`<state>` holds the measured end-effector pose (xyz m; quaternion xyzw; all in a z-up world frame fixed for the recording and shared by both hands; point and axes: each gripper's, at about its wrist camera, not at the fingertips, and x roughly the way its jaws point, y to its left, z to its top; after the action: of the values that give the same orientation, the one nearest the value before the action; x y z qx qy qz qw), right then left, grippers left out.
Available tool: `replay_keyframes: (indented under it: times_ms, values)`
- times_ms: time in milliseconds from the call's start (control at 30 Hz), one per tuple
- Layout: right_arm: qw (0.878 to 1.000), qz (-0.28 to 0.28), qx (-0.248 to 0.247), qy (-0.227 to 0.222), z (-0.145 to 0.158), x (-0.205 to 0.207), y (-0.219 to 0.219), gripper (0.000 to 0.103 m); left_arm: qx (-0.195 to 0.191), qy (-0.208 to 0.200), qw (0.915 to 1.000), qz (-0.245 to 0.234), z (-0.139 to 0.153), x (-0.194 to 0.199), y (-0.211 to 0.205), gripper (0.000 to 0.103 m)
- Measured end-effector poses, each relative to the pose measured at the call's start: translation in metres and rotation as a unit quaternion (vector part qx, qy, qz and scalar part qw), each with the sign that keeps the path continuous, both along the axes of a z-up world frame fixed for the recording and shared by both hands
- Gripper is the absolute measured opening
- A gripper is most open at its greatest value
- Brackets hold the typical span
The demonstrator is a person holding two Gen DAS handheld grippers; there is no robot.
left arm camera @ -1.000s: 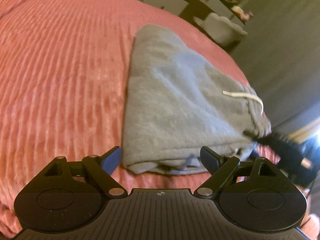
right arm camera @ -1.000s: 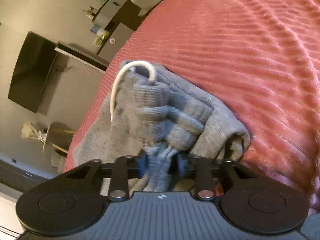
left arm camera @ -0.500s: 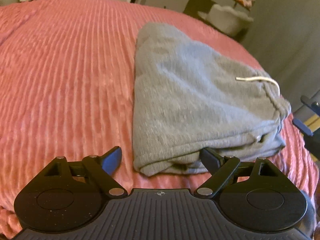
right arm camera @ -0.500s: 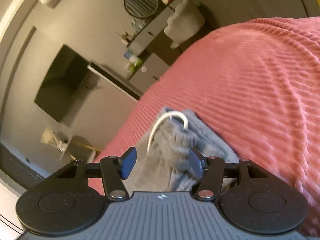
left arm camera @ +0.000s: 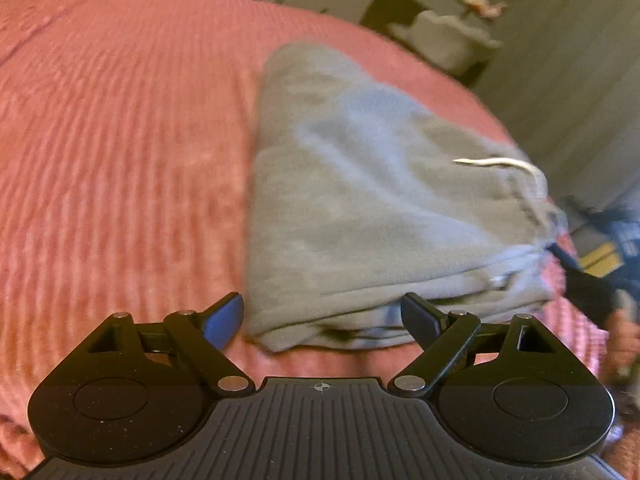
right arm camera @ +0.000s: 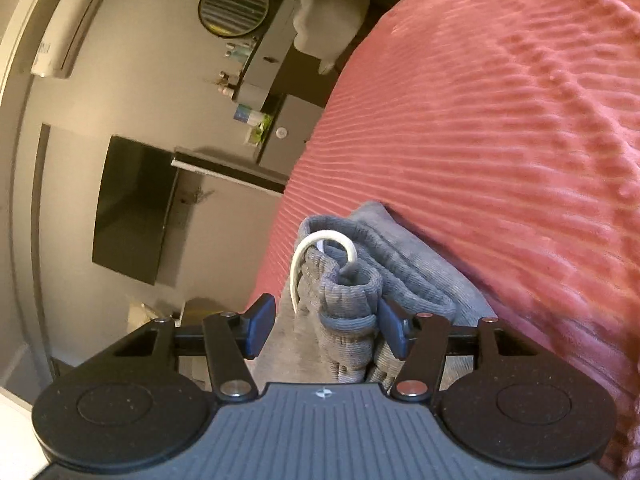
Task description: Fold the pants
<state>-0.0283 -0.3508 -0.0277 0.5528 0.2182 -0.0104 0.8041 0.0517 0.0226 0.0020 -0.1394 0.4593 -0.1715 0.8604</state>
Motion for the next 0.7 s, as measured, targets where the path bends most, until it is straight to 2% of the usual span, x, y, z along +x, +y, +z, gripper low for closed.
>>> replay_keyframes:
  times_ms: [33, 67, 133, 200, 267, 300, 400, 433, 500, 533, 600, 667, 700]
  values:
    - [1.000, 0.004, -0.016, 0.002, 0.001, 0.002, 0.001, 0.032, 0.004, -0.010, 0.9999, -0.005, 0.004, -0.002, -0.004, 0.091]
    - [0.999, 0.009, -0.032, 0.004, 0.002, 0.004, 0.003, 0.026, 0.015, -0.021, 0.9996, -0.015, 0.009, -0.004, -0.010, 0.091]
    - [0.999, 0.016, -0.045, 0.008, 0.002, 0.008, 0.005, 0.026, 0.038, -0.039, 0.9979, -0.035, 0.019, -0.007, -0.025, 0.091]
    - [0.998, 0.018, -0.053, 0.021, 0.003, 0.013, 0.004, 0.027, 0.045, -0.077, 0.9949, -0.049, 0.031, -0.015, -0.039, 0.091]
    - [0.999, 0.020, -0.035, 0.030, -0.002, 0.015, -0.001, 0.031, 0.055, -0.097, 0.9921, -0.056, 0.039, -0.019, -0.053, 0.093]
    - [0.999, 0.021, -0.023, 0.027, -0.003, 0.015, -0.004, 0.032, 0.063, -0.096, 0.9914, -0.063, 0.041, -0.017, -0.061, 0.093]
    - [0.999, 0.035, -0.005, 0.021, -0.005, 0.016, -0.008, 0.041, 0.140, -0.076, 0.9846, -0.072, 0.043, -0.013, -0.083, 0.093]
    - [0.999, 0.041, 0.000, 0.015, -0.005, 0.016, -0.010, 0.044, 0.173, -0.056, 0.9809, -0.069, 0.040, -0.012, -0.086, 0.094]
    - [0.999, 0.050, -0.009, 0.012, -0.002, 0.015, -0.010, 0.045, 0.214, -0.015, 0.9745, -0.065, 0.033, -0.012, -0.086, 0.092]
    - [0.998, 0.054, -0.014, 0.013, -0.002, 0.016, -0.009, 0.044, 0.217, -0.003, 0.9732, -0.075, 0.032, -0.016, -0.082, 0.090]
    - [0.998, 0.058, -0.014, 0.013, -0.004, 0.017, -0.010, 0.044, 0.196, 0.010, 0.9732, -0.120, 0.033, -0.028, -0.074, 0.089]
    - [0.998, 0.062, -0.013, 0.011, -0.004, 0.018, -0.011, 0.042, 0.164, -0.004, 0.9736, -0.158, 0.043, -0.040, -0.073, 0.089]
    - [0.998, 0.063, -0.018, 0.010, -0.004, 0.019, -0.011, 0.036, 0.155, -0.028, 0.9728, -0.170, 0.051, -0.043, -0.078, 0.089]
